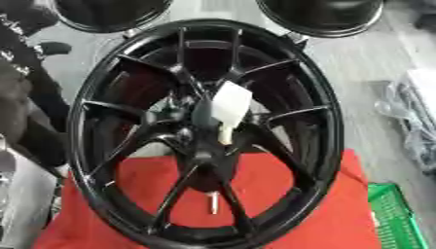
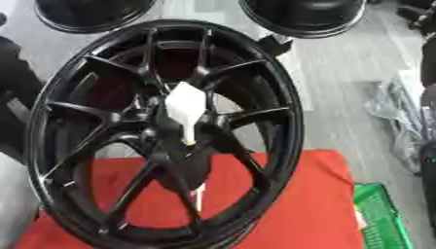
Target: Pull the pin out of the wheel hub.
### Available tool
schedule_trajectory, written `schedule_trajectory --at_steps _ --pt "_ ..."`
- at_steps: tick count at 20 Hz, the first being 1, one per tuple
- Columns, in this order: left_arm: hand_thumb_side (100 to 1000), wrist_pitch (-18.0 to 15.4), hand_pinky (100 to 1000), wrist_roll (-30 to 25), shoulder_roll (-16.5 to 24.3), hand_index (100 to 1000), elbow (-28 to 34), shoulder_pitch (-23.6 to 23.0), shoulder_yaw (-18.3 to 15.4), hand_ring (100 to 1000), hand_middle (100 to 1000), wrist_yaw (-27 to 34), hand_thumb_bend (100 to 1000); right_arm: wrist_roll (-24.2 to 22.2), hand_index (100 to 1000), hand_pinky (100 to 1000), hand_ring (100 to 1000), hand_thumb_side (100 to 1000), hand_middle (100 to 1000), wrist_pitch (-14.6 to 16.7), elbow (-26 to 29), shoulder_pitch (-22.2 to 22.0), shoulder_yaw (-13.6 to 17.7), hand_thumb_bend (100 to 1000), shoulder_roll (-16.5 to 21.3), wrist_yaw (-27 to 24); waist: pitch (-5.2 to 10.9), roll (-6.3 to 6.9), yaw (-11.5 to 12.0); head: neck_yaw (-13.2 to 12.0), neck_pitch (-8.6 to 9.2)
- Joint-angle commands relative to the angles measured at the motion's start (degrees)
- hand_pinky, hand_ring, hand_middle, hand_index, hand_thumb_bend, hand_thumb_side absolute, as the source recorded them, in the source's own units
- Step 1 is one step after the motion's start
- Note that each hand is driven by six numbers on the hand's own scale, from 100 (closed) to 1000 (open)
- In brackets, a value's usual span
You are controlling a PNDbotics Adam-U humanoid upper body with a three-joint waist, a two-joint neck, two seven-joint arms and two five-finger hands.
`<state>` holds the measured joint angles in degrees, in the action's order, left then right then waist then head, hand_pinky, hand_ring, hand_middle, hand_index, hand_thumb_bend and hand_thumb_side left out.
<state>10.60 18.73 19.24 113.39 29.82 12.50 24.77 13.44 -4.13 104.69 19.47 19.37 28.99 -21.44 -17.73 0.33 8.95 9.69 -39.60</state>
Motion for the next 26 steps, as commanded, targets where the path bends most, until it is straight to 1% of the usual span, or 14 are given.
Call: schedule_trajectory --at_steps 1,11,14,17,19,21,24,26 --pt "684 -0.18 616 0.03 1.47 684 1.2 0.81 -0.31 769 599 -0.07 100 -0.31 759 742 685 615 670 0.21 0.44 0.57 0.19 100 1.73 0.39 0.87 -0.02 -0.03 -0.18 0.7" --pt "686 -0.1 615 0.02 1.32 684 1.2 0.77 -0.23 770 599 0.02 100 -0.34 759 742 686 614 672 0.26 0.44 0.59 0.22 100 1.78 0.43 0.91 -0.08 0.23 -0.29 0.86" --pt "688 0.04 615 -0.1 1.14 684 1.2 0.7 -0.01 770 599 0.63 100 -0.23 760 743 689 614 675 0.38 0.66 1.25 0.12 100 2.07 0.13 0.94 -0.11 0.46 -0.57 1.3" --pt "687 -0.13 615 -0.05 1.11 684 1.2 0.62 -0.2 770 599 1.08 100 -0.08 761 745 694 610 679 0.57 1.05 2.26 -0.07 100 2.43 -0.42 1.08 -0.17 0.54 -0.81 1.32" --pt "688 -0.09 615 -0.02 1.29 684 1.2 0.39 -0.2 771 599 1.15 100 -0.05 760 745 694 600 678 0.93 1.5 2.86 -0.53 100 3.42 -0.94 1.26 -0.29 0.4 -0.7 1.22" --pt "691 0.06 615 -0.04 1.63 684 1.2 0.01 -0.13 771 599 1.05 100 -0.3 762 747 696 584 679 1.9 2.44 3.4 -1.63 100 5.26 -1.94 1.43 -0.45 0.12 -0.85 1.02" --pt "690 0.11 615 -0.04 2.03 684 1.2 -0.32 -0.14 772 599 0.9 100 -1.73 765 751 702 552 684 3.58 4.32 3.58 -4.05 100 8.74 -2.85 1.63 -0.73 -0.22 -1.31 0.75" --pt "692 0.17 615 0.01 2.47 683 1.14 -0.61 -0.15 772 599 0.8 100 -3.0 767 754 704 530 684 4.51 5.83 3.3 -6.05 100 11.29 -2.33 1.84 -1.13 -0.5 -1.43 0.49"
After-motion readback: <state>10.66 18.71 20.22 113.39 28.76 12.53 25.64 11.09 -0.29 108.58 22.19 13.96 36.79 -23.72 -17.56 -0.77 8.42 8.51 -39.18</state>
